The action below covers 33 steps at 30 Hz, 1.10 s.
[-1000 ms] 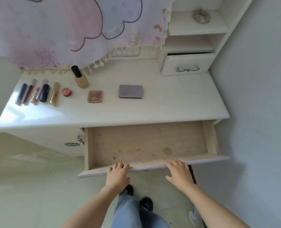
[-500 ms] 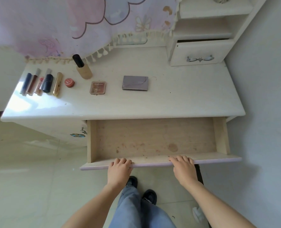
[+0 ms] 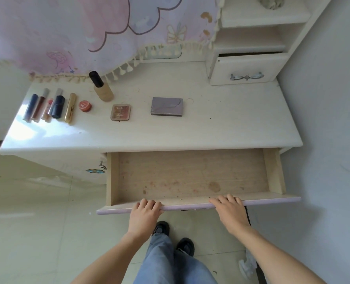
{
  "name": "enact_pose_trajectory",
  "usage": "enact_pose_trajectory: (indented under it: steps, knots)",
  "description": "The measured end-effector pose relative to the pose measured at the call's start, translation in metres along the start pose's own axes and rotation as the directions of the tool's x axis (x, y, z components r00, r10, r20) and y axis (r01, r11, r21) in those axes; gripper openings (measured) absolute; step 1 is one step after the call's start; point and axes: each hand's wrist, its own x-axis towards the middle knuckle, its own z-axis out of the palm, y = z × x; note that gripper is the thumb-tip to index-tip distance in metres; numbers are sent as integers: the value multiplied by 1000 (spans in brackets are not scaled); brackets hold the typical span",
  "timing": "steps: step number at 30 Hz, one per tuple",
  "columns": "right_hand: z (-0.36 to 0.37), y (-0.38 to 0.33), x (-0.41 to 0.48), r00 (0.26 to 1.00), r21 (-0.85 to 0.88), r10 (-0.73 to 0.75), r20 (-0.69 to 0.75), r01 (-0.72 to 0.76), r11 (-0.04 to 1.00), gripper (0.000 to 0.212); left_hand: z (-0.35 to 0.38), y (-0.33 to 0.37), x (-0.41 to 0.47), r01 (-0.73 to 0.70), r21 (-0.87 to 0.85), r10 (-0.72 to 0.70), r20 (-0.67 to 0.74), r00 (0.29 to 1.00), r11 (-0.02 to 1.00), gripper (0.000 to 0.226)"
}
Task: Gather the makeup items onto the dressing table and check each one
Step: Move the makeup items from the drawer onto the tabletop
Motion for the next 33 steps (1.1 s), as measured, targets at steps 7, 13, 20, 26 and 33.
enact_pose_trajectory:
  steps: [7,13,20,26,33]
  knots:
    - [-45,22,1,993,235,-40,-110,65,970,25,-24,-4,10,57,-96,-71,-159,985,994,40]
    - [-24,15,0,985,313,77,-154,-25,949,26,-18,-19,10,105,-134,-120,-112,986,985,50]
    - [-18,20,4,947,315,118,-298,-19,949,32,-12,-19,13,146,-161,-182,-238,954,976,46]
    - [-42,12,37,880,458,328,-344,-148,877,54,-30,-28,58,306,-285,-344,-94,934,908,68]
    - [-83,14,97,857,394,438,-273,-316,863,88,-61,-36,118,497,-215,-485,112,868,840,74]
